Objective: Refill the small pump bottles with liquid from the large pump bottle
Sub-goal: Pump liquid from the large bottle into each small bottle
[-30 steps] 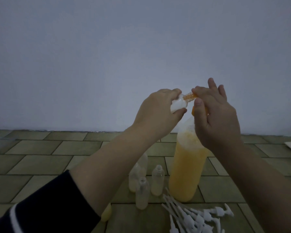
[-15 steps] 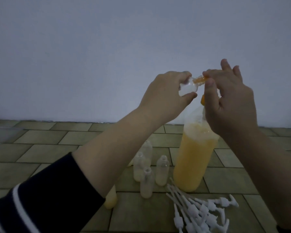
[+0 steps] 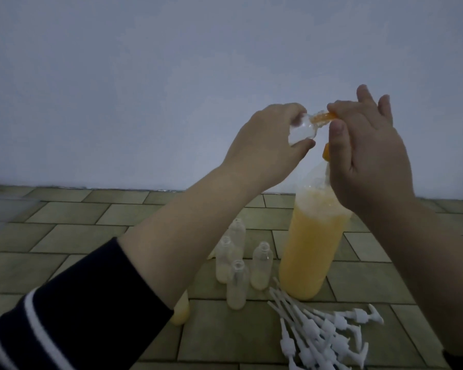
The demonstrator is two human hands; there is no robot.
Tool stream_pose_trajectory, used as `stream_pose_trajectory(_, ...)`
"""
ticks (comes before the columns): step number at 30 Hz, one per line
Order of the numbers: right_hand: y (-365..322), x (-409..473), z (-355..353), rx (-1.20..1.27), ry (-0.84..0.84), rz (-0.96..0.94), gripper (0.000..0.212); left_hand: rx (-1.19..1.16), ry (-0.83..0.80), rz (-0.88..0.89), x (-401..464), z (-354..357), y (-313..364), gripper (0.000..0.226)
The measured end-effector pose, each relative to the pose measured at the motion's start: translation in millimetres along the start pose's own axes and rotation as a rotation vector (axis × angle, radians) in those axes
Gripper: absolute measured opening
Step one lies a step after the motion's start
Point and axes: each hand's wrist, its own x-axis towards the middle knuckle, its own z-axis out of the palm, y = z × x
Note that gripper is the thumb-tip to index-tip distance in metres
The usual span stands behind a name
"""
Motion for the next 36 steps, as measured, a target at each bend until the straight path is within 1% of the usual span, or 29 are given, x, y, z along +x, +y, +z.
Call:
stream_pose_trajectory(3, 2, 3, -2, -0.006, -0.012, 0.019, 0.064, -0.061, -0.023, -0.074, -5, -8, -8, 0.036)
stream_pose_trajectory(5, 3, 3, -1, -0.004, -0.020, 0.021, 0.064, -0.093, -0.036, -0.145, -17, -14, -20, 0.031)
stream_pose_trajectory(8, 3, 2, 0, 0.020, 0.000, 0.033, 0.062, -0.021, -0.112, -0.266, -44, -24, -44, 0.025)
stream_pose_trajectory(12, 1, 0, 1, 0.050, 0.024, 0.047, 0.060, 0.093, -0.275, -0.438, -80, -29, -69, 0.023)
stream_pose_trajectory(15, 2, -1, 2, 0.053, 0.030, 0.036, 0.057, 0.130, -0.342, -0.522, -100, -23, -81, 0.019)
stream_pose_trajectory(19, 3, 0, 1, 0.051, 0.039, 0.035, 0.056, 0.210, -0.413, -0.547, -115, -11, -91, 0.012)
stream_pose_trajectory(21, 2, -1, 1, 0.059, 0.038, 0.037, 0.055, 0.277, -0.496, -0.540, -119, -4, -95, 0.014)
stream_pose_trajectory(23, 2, -1, 1, 0.071, 0.040, 0.041, 0.055, 0.359, -0.604, -0.559, -121, 4, -100, 0.034)
stream_pose_trajectory(25, 2, -1, 1, 0.082, 0.047, 0.045, 0.054, 0.425, -0.674, -0.589, -124, 11, -105, 0.044)
stream_pose_trajectory(27, 2, -2, 0, 0.082, 0.048, 0.048, 0.054, 0.472, -0.705, -0.595, -128, 18, -107, 0.043)
stream_pose_trajectory(31, 2, -2, 0, 0.077, 0.040, 0.050, 0.054, 0.508, -0.709, -0.598, -130, 24, -111, 0.036)
stream_pose_trajectory(34, 2, -2, -1, 0.073, 0.037, 0.051, 0.055, 0.530, -0.740, -0.584, -129, 25, -111, 0.042)
stream_pose_trajectory(36, 2, -2, -1, 0.078, 0.036, 0.049, 0.055, 0.495, -0.716, -0.601, -125, 20, -109, 0.049)
